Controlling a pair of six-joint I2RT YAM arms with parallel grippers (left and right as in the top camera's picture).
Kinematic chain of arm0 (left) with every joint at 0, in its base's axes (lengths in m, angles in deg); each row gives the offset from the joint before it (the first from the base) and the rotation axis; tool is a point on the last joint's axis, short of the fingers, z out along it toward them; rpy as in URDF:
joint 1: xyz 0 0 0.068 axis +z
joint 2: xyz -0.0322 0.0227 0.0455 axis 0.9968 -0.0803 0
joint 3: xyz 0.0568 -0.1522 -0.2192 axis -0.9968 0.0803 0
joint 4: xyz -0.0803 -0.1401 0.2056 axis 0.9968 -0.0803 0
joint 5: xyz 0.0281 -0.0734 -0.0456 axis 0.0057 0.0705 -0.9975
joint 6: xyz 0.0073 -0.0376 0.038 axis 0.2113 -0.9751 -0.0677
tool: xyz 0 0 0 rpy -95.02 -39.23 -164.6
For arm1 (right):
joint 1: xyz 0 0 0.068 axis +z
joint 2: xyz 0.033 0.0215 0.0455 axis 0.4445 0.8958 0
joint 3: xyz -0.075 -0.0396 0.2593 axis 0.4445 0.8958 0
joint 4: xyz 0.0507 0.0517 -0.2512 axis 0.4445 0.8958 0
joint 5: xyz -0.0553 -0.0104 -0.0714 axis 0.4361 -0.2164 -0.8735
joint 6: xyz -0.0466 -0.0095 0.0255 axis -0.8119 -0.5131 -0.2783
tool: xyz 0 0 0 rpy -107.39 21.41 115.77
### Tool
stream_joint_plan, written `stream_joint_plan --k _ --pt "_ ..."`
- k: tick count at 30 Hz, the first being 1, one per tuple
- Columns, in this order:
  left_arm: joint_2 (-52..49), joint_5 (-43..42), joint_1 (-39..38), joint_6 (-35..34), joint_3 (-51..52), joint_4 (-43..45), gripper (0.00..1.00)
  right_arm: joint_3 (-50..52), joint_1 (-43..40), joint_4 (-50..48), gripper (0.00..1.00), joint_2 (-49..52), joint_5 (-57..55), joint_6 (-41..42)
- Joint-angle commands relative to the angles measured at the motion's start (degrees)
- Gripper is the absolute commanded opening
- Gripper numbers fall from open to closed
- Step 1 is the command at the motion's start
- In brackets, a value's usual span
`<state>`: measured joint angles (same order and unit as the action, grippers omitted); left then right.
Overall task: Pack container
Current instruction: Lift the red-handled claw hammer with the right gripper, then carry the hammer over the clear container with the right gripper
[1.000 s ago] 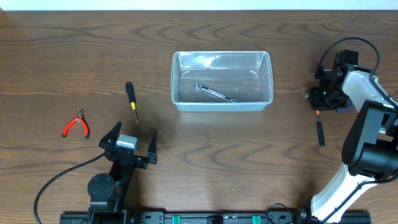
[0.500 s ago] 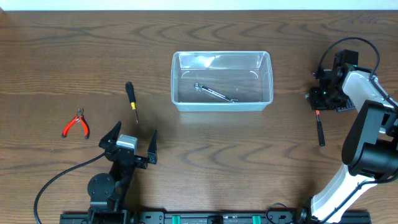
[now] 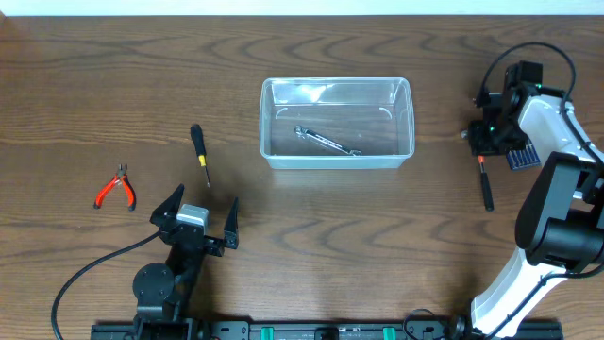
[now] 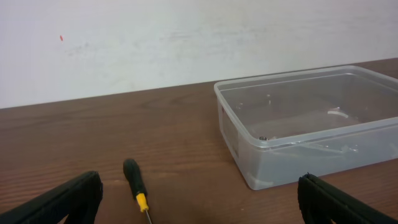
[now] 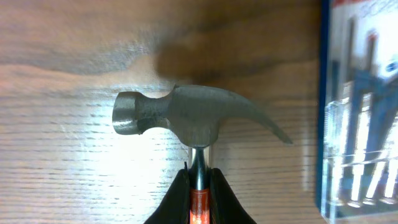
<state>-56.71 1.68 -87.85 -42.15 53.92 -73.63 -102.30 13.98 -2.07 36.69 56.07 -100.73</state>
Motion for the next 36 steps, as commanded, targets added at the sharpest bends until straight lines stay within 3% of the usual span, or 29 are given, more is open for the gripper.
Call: stream_joint_plan --k 1,13,24,36 --pt "0.3 -1.4 0.2 -0.5 1.3 -1.4 0.98 -3.8 0.6 1.5 0.02 0.5 0.6 0.5" --pt "0.3 -1.4 0.2 -0.5 1.3 -1.5 0.98 -18.3 5.2 10.0 0.01 0.5 0.6 -1.4" --pt "0.3 -1.4 0.2 -0.5 1.3 -1.5 0.98 -29.7 17.3 12.9 0.01 0.5 -0.5 -6.3" --pt "0.3 -1.4 0.2 -0.5 1.3 -1.4 0.98 -35.0 30.4 12.6 0.01 0.5 -2.2 -10.9"
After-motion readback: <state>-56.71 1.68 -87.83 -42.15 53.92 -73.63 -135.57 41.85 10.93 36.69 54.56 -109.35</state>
